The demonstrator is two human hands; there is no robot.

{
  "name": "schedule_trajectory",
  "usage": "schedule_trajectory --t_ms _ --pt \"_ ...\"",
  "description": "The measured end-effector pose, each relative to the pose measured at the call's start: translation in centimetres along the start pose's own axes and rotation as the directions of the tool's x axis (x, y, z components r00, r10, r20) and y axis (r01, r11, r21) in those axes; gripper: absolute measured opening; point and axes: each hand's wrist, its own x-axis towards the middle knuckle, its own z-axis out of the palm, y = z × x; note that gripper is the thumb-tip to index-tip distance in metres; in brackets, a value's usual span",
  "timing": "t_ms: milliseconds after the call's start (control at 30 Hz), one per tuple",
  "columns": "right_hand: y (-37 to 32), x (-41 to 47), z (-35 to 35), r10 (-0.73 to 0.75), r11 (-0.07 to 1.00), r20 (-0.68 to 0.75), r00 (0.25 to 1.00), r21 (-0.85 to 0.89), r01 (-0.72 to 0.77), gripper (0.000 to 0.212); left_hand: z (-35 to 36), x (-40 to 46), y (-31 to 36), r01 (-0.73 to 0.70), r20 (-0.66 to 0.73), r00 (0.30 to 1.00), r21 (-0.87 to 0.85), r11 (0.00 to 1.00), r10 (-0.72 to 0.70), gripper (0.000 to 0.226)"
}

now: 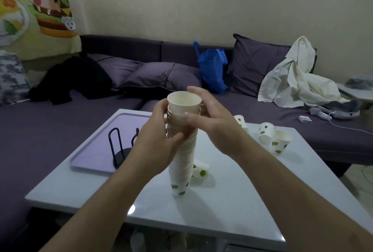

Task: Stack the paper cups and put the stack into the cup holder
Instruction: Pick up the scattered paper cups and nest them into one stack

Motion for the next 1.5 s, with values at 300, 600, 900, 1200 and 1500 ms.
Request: schedule_trajectory --t_ms 300,600,900,1200,1500 --pt "11.7 -3.1 1.1 0.411 0.783 -0.021 0.911 -0.504 -0.365 0.089 0.3 -1.0 -1.1 0.072 0.027 0.997 -0.006 0.997 -0.072 0.077" --pt "17.2 -3.4 3.8 0.443 0.599 -0.043 0.895 -0.728 -0.332 0.043 0.3 -1.7 -4.2 0.408 -0.001 0.908 0.231 0.883 -0.419 0.054" --pt "11.9 -8.7 -2.6 0.659 0.684 -0.136 0.74 -0.303 -0.664 0.038 3.3 -5.9 -3.2 0.329 0.731 0.297 0.525 0.785 -0.614 0.046" --pt "8.5 -14.1 -7.1 0.587 0.775 0.165 0.792 -0.397 -0.492 0.05 14.5 -8.1 -0.8 0.667 0.432 0.736 -0.33 0.668 -0.521 0.044" --pt "20.3 0.7 -11.9 0.459 0.68 -0.348 0.817 -0.454 -0.576 0.056 18.5 -1.9 -4.4 0.548 0.219 0.836 -0.321 0.773 -0.503 0.032"
